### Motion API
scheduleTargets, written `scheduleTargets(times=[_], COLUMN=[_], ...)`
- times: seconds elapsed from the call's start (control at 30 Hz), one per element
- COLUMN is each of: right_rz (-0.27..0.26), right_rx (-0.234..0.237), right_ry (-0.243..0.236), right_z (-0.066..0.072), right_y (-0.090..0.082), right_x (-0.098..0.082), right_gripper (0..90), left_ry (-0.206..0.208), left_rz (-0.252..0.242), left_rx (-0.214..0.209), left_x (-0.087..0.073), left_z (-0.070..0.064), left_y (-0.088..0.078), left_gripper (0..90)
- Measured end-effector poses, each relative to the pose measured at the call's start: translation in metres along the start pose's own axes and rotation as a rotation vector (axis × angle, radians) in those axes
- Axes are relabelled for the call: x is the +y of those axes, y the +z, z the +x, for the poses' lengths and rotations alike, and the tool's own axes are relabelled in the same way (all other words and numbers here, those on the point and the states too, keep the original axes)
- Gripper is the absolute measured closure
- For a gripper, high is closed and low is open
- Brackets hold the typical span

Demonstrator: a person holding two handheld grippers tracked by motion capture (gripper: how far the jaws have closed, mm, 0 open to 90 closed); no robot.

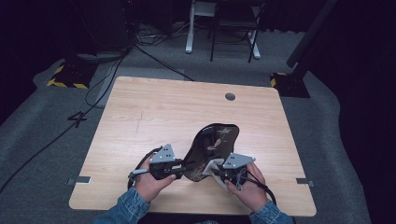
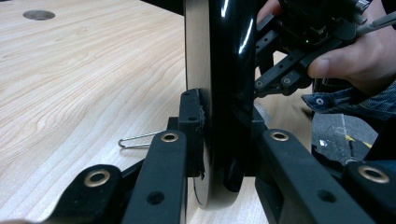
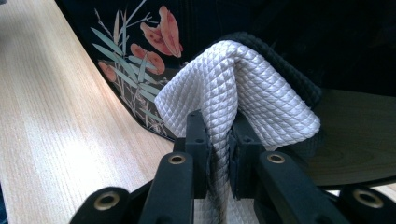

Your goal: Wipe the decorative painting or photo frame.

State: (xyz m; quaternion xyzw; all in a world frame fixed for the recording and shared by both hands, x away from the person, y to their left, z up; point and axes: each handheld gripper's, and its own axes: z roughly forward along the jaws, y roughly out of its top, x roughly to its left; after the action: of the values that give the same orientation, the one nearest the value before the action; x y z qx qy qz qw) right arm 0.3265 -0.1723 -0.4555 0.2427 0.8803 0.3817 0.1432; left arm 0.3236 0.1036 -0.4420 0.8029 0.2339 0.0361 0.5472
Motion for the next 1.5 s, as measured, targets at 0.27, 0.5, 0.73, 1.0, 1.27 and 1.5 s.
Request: scheduleTargets(times=[0.27, 0.5, 0.73, 1.0, 1.27, 1.5], right_rz=[0.009, 0.008, -0.006, -0.018, 0.022, 0.056], right_rx=[0.0, -0.04, -0.111, -0.157, -0.102, -0.011], right_ry=[0.039, 0.064, 0.114, 0.145, 0.082, 0.012], right_z=[-0.012, -0.022, -0.041, -0.05, -0.03, -0.007], right_y=[-0.001, -0.006, -0.015, -0.02, -0.007, 0.008], right_x=[-0.005, -0.009, -0.015, -0.019, -0.015, -0.011], right_gripper=[81.7, 81.7, 81.6, 81.6, 81.5, 81.5], left_ry=[-0.007, -0.005, -0.004, -0.004, -0.014, -0.004], left_rz=[0.0, 0.001, 0.001, 0.001, 0.003, 0.002], left_rx=[-0.003, -0.003, -0.004, 0.006, 0.018, 0.021], left_x=[0.0, 0.0, 0.0, 0.0, 0.001, 0.001], left_z=[0.0, 0.0, 0.0, 0.0, -0.001, -0.001], left_y=[0.0, 0.0, 0.0, 0.0, 0.0, 0.0], left_gripper=[77.7, 77.3, 76.8, 76.9, 77.9, 78.8])
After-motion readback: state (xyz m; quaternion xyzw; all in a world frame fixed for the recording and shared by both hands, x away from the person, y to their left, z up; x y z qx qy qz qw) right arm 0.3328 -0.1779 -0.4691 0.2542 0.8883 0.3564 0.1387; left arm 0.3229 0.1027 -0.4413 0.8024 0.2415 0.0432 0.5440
